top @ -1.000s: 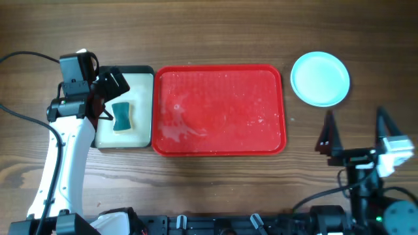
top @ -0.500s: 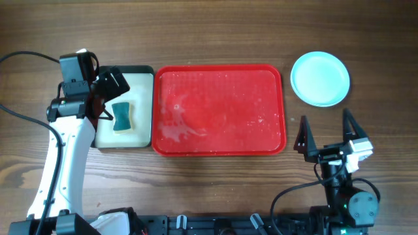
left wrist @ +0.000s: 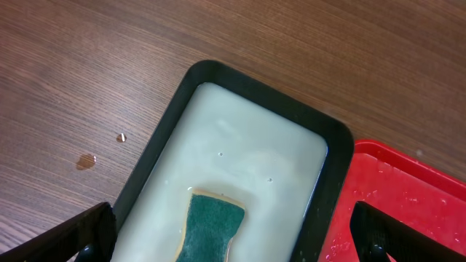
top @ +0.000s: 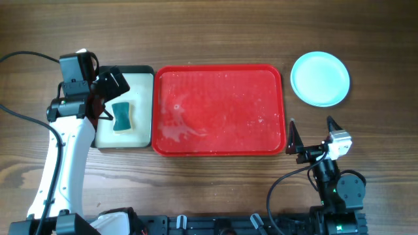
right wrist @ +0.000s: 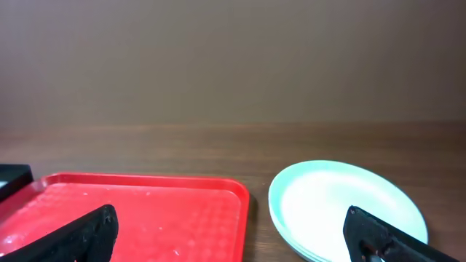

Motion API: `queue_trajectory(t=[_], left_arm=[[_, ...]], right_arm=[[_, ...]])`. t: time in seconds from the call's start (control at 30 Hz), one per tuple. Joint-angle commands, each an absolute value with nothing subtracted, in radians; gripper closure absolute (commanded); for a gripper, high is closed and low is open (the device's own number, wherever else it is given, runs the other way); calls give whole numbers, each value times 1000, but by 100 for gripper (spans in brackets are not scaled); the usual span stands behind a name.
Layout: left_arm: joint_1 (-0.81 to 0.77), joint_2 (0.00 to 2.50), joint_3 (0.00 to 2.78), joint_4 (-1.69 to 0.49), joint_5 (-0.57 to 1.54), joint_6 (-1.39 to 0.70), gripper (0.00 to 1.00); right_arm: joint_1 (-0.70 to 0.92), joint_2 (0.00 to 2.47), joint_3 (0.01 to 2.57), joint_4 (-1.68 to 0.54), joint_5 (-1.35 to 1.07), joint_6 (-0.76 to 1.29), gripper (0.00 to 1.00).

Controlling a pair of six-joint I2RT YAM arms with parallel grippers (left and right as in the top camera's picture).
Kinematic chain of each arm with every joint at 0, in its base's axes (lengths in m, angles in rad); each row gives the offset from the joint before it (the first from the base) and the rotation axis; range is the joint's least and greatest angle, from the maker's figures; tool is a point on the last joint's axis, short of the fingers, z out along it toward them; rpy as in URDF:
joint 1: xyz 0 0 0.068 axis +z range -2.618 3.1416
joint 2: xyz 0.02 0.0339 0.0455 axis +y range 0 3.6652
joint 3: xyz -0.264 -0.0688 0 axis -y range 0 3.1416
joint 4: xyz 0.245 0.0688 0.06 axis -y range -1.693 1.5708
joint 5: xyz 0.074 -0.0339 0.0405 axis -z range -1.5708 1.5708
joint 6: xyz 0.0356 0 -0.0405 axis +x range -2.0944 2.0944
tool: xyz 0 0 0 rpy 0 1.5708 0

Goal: Clean dirty plates on tray and stack at the side

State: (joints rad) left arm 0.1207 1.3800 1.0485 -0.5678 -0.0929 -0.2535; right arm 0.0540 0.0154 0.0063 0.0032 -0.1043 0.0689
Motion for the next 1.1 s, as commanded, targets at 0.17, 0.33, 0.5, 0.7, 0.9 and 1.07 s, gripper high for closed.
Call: queue_trajectory(t=[0.17, 0.33, 0.5, 0.7, 0.9, 1.07], left_arm=[[127, 1375, 1059, -565, -103, -270, 0], [127, 1375, 1059, -565, -103, -270, 0], [127, 1375, 1059, -565, -103, -270, 0], [127, 1375, 1059, -565, -103, -270, 0], [126, 1366, 1059, -568, -102, -270, 0], [126, 1282, 1059, -577, -102, -270, 0]], right_arm=[[59, 4, 5, 6, -98, 27, 0], [59, 4, 5, 6, -98, 27, 0], [59, 4, 5, 6, -98, 27, 0], [59, 4, 5, 6, -98, 27, 0], [59, 4, 5, 6, -98, 26, 0], [59, 4, 5, 6, -98, 27, 0]])
